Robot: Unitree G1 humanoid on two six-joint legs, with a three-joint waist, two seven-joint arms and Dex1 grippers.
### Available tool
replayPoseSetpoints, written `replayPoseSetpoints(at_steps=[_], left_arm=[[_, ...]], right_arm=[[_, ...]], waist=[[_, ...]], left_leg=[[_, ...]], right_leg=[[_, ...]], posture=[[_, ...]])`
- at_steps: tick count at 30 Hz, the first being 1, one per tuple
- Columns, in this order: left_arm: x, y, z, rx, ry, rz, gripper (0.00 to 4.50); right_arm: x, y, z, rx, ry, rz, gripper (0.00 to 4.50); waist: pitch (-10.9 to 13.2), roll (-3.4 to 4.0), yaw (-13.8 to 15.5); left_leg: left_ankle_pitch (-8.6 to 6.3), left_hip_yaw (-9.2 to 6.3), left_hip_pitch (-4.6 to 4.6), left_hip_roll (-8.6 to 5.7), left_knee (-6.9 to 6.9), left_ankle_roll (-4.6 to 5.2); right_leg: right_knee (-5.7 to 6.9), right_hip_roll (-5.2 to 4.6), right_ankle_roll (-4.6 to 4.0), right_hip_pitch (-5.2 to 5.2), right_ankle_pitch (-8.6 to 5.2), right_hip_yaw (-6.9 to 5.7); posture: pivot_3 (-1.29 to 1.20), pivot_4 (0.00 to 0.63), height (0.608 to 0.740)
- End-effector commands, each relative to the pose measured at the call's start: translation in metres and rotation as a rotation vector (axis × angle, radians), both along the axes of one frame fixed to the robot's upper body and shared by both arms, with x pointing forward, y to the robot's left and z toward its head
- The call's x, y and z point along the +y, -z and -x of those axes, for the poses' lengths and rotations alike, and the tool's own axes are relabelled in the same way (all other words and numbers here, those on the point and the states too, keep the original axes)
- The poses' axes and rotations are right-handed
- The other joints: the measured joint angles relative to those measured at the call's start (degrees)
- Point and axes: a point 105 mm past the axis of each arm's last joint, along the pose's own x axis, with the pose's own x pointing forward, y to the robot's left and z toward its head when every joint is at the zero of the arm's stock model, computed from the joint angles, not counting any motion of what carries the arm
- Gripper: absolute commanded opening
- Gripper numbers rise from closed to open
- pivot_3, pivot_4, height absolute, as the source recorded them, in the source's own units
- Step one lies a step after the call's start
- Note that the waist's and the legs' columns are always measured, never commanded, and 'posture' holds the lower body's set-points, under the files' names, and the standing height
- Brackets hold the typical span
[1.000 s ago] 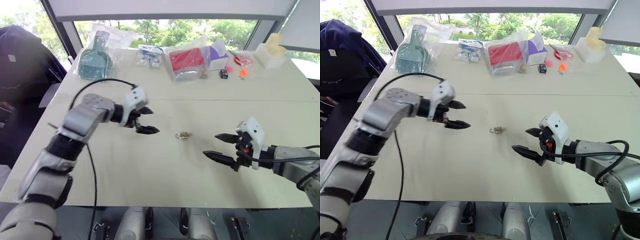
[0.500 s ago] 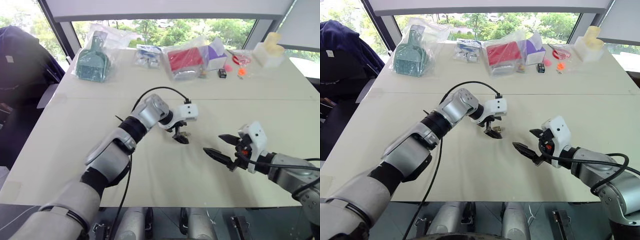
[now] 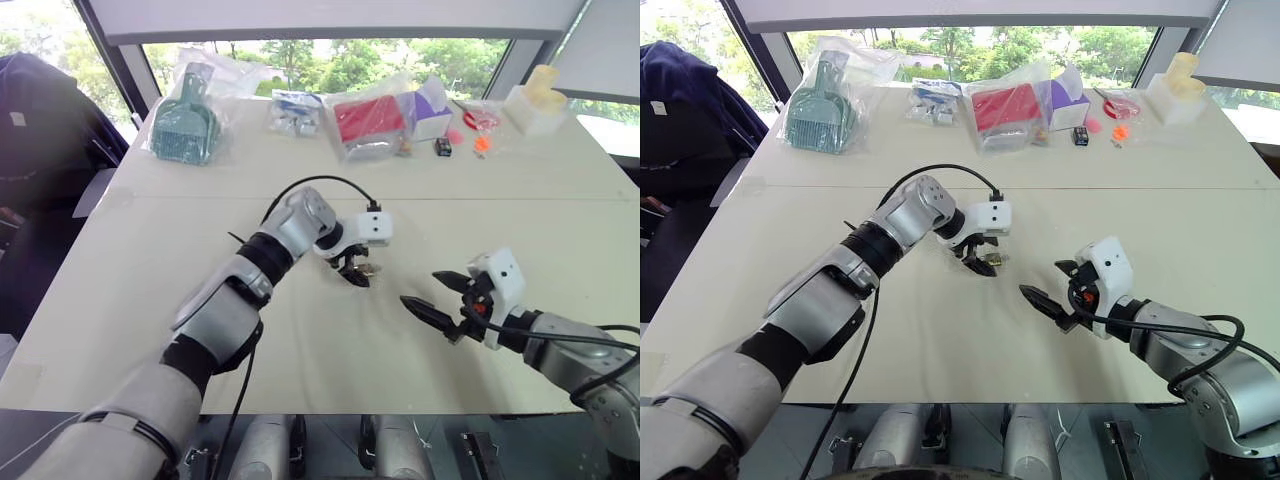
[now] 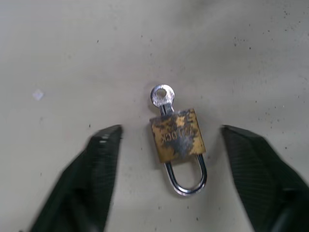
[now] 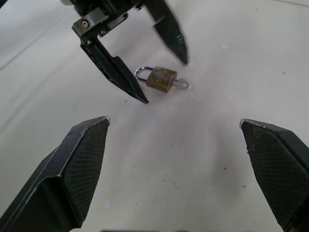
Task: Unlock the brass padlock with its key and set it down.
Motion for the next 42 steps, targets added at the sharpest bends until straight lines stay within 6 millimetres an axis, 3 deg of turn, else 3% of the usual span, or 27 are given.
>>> replayPoseSetpoints(at_steps=[1,3,8,10,14,17,20,26,33,36,42], left_arm=[[0.012,0.022,0.008,0.064,-0.019,-0.075,1.41],[0.013,0.022,0.009,0.067,-0.026,-0.069,0.70],[0.006,0.007,0.006,-0.001,-0.034,0.046,0.71],[0.002,-0.008,0.003,-0.072,-0.017,0.134,0.71],[-0.002,-0.060,0.008,-0.268,0.121,0.388,0.71],[0.008,-0.092,0.016,-0.394,0.205,0.491,0.71],[0.017,-0.109,0.023,-0.471,0.241,0.546,0.71],[0.021,-0.123,0.039,-0.540,0.272,0.614,0.71],[0.019,-0.125,0.039,-0.593,0.270,0.605,0.71],[0.017,-0.126,0.040,-0.591,0.273,0.613,0.71],[0.016,-0.128,0.043,-0.595,0.290,0.622,0.71]], right_arm=[[0.003,-0.008,-0.001,-0.040,-0.015,-0.006,4.50],[0.003,-0.008,-0.001,-0.040,-0.016,-0.006,4.50],[0.000,-0.010,-0.001,-0.034,-0.022,-0.007,4.50],[0.000,-0.014,-0.002,-0.040,-0.022,-0.034,4.50],[0.003,-0.035,-0.004,-0.064,-0.031,-0.185,4.50],[0.006,-0.050,-0.008,-0.057,-0.046,-0.316,4.50],[0.005,-0.055,-0.019,-0.014,-0.009,-0.409,4.50],[0.013,-0.080,-0.037,-0.025,0.004,-0.592,4.50],[0.023,-0.088,-0.033,-0.020,-0.033,-0.635,4.50],[0.024,-0.088,-0.033,-0.015,-0.034,-0.642,3.72],[0.028,-0.093,-0.031,-0.021,-0.041,-0.688,0.67]], waist=[[0.00,0.00,0.02],[-0.01,0.00,0.06],[-0.02,0.00,0.05],[-0.02,0.00,0.06],[0.00,-0.01,0.07],[-0.02,0.02,0.14],[-0.04,0.05,-0.01],[-0.05,0.08,0.01],[-0.05,0.08,-0.01],[-0.05,0.08,-0.02],[-0.05,0.08,-0.01]], left_leg=[[0.00,0.00,0.00,0.00,0.00,0.00],[0.00,0.00,0.01,0.00,0.00,0.00],[0.00,-0.01,0.05,0.00,0.01,0.00],[0.00,-0.01,0.05,0.00,0.01,0.00],[0.00,-0.01,0.02,0.00,0.02,0.00],[0.02,-0.01,-0.01,0.00,0.02,-0.03],[0.02,0.00,0.03,-0.01,0.01,-0.03],[0.04,0.02,0.04,-0.02,0.02,-0.06],[0.04,0.04,0.07,-0.04,0.02,-0.04],[0.04,0.04,0.08,-0.04,0.02,-0.03],[0.05,0.05,0.08,-0.04,0.02,-0.03]], right_leg=[[0.00,0.00,0.00,0.00,0.00,0.00],[-0.01,0.00,0.00,0.04,0.00,0.00],[0.00,0.00,0.00,0.07,0.00,0.00],[0.00,-0.01,0.00,0.07,0.00,0.00],[0.02,-0.03,0.00,0.02,0.01,0.01],[0.03,-0.06,-0.01,0.00,0.02,0.01],[0.02,-0.08,-0.03,0.04,0.04,0.01],[0.05,-0.06,-0.03,0.05,0.05,0.01],[0.04,-0.02,0.05,0.14,0.09,0.00],[0.04,0.00,0.13,0.15,0.14,0.00],[0.04,0.01,0.15,0.16,0.14,0.00]], posture=[[0.00,0.150,0.735],[0.00,0.150,0.735],[0.00,0.150,0.735],[0.00,0.150,0.735],[0.00,0.150,0.735],[0.00,0.150,0.735],[0.00,0.150,0.735],[0.00,0.150,0.735],[0.00,0.150,0.735],[0.00,0.150,0.735],[0.00,0.150,0.735]])
